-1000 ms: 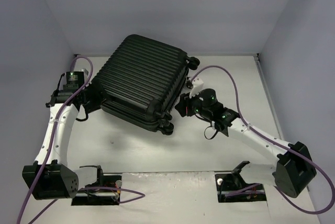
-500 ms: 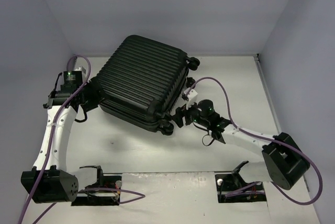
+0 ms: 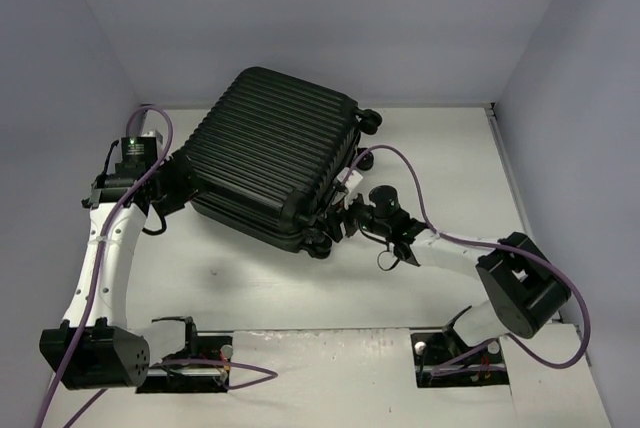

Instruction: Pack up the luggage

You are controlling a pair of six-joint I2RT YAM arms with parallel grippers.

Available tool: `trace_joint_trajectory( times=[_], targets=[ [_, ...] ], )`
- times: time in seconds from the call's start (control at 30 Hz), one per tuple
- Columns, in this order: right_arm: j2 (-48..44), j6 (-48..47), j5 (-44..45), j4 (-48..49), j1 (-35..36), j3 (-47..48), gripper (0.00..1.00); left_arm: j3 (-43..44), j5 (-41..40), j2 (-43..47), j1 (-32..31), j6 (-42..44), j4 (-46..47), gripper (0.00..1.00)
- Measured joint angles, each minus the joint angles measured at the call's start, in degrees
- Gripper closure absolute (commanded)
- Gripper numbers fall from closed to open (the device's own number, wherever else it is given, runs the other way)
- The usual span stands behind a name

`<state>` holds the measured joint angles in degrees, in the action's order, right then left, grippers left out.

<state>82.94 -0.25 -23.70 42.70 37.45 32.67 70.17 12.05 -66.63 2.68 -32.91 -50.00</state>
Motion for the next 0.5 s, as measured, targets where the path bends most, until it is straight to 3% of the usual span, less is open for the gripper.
trace_joint_trajectory(
  times=[0.23, 0.33, 0.37, 0.5],
  targets=[
    [4.31, -0.98, -2.99, 0.9, 0.04, 1.46, 0.73, -0.02, 0.07, 0.04, 0.0, 0.46, -0.13, 0.42],
    [4.96, -1.2, -4.94, 0.83, 0.15, 1.64, 0.88, -0.07, 0.46, 0.33, -0.09, 0.79, -0.11, 0.42],
    [4.96, -1.29, -5.57, 0.83, 0.46, 1.64, 0.97, -0.11, 0.57, 0.46, -0.17, 0.81, -0.09, 0.42],
    [4.59, -1.09, -6.4, 0.66, 0.55, 1.44, 1.0, -0.48, 1.03, 1.46, -1.16, 1.09, -0.04, 0.42]
  ],
)
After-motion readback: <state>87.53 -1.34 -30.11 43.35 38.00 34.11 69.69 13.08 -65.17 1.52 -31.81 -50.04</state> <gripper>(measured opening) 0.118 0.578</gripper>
